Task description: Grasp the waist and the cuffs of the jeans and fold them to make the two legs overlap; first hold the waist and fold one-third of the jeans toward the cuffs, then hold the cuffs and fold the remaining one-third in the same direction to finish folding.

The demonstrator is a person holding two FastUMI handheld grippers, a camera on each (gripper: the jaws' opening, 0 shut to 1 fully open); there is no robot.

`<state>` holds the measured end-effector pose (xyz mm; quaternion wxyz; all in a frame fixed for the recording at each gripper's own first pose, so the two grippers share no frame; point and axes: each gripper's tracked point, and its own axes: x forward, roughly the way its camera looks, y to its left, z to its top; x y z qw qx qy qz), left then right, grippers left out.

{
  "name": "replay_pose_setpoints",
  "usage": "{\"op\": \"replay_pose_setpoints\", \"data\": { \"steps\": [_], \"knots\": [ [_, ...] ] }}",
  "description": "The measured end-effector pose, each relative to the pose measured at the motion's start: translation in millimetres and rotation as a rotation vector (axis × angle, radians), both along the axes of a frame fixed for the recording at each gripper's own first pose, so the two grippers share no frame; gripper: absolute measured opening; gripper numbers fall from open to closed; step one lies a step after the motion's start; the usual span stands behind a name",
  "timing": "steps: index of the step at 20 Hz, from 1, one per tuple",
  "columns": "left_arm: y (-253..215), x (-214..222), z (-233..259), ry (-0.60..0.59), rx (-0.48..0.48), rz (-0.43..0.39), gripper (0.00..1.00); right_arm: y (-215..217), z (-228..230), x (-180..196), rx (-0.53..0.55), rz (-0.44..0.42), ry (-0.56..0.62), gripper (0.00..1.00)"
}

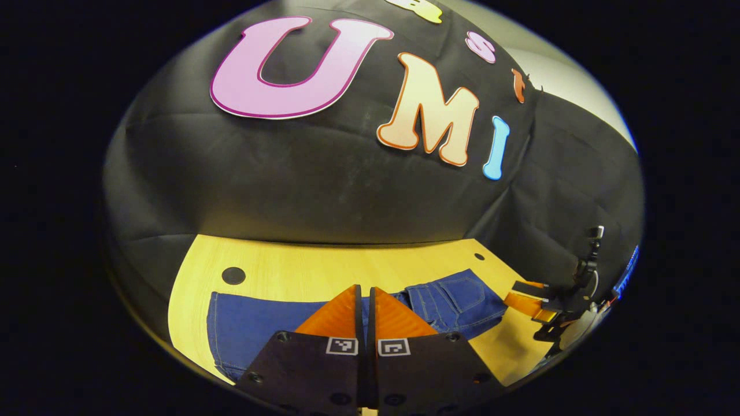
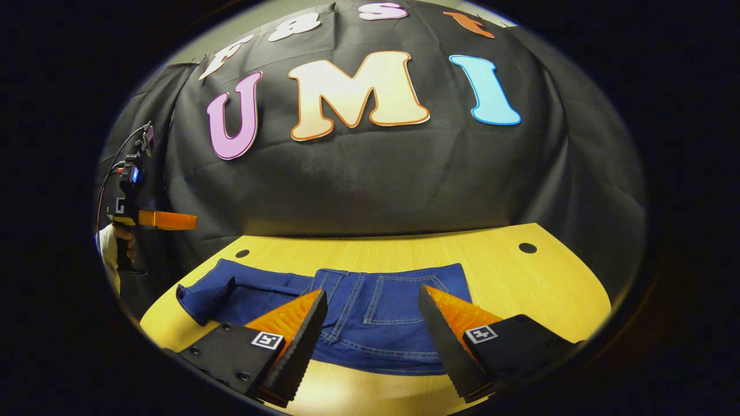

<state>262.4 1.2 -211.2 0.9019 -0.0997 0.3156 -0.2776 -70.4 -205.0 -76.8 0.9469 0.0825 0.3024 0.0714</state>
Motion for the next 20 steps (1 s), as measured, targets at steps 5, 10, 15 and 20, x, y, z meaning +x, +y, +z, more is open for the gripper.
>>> {"op": "replay_pose_setpoints", "data": {
  "steps": [5, 10, 15, 20],
  "knots": [
    [68, -10, -34, 0.03, 0.195, 0.098, 0.0, -10, -1, -4, 0.0, -0.028, 0.006, 0.98],
    [115, -37, -73, 0.109, 0.285, 0.085, 0.98, 1, -4, -10, 0.006, -0.041, 0.015, 0.98],
    [158, -52, -128, 0.219, 0.321, 0.127, 0.96, 6, -8, -20, -0.023, -0.068, 0.025, 0.98],
    [179, -60, -173, 0.313, 0.368, 0.111, 0.96, 13, -12, -30, -0.032, -0.086, 0.043, 0.98]
  ]
}}
